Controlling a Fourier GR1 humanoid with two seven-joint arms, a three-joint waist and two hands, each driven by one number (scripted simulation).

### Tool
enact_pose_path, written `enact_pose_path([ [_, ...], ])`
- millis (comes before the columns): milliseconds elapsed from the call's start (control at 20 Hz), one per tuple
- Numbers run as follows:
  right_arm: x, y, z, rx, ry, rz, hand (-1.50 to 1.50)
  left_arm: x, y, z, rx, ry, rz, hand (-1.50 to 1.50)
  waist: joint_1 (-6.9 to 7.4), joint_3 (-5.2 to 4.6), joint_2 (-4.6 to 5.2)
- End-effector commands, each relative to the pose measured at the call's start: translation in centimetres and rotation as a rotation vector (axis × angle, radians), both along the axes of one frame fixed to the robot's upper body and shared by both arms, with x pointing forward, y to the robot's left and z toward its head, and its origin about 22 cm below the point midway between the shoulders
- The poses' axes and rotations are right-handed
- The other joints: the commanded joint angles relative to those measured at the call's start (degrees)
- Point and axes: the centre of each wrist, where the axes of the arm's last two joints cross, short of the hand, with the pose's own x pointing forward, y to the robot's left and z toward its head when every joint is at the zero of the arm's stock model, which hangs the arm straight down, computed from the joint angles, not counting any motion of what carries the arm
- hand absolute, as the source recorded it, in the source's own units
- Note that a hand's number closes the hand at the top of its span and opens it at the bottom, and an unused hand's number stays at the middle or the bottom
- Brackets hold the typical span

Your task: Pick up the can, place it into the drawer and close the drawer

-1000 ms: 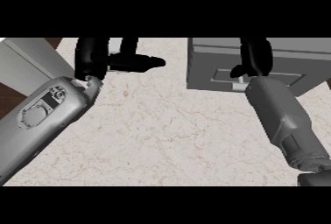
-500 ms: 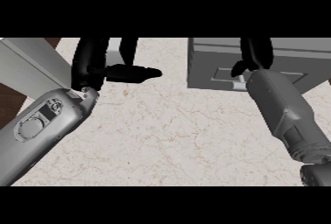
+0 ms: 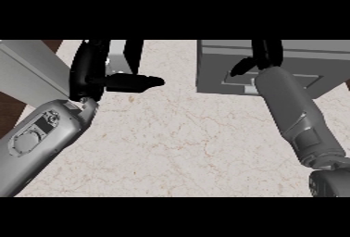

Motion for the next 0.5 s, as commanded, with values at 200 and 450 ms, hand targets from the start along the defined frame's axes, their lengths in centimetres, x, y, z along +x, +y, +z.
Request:
enact_pose_path([
  [200, 0.7, 3.5, 2.2, 0.469, -0.05, 0.066, -1.5, -1.4, 1.4, -1.6, -0.004, 0.022, -0.01, -1.5, 0.42, -0.21, -0.97],
  [450, 0.6, 4.3, 1.8, 0.551, -0.039, 0.109, -1.5, -1.0, 2.9, -0.8, -0.023, -0.002, 0.017, -1.5, -0.26, -0.32, -0.74],
])
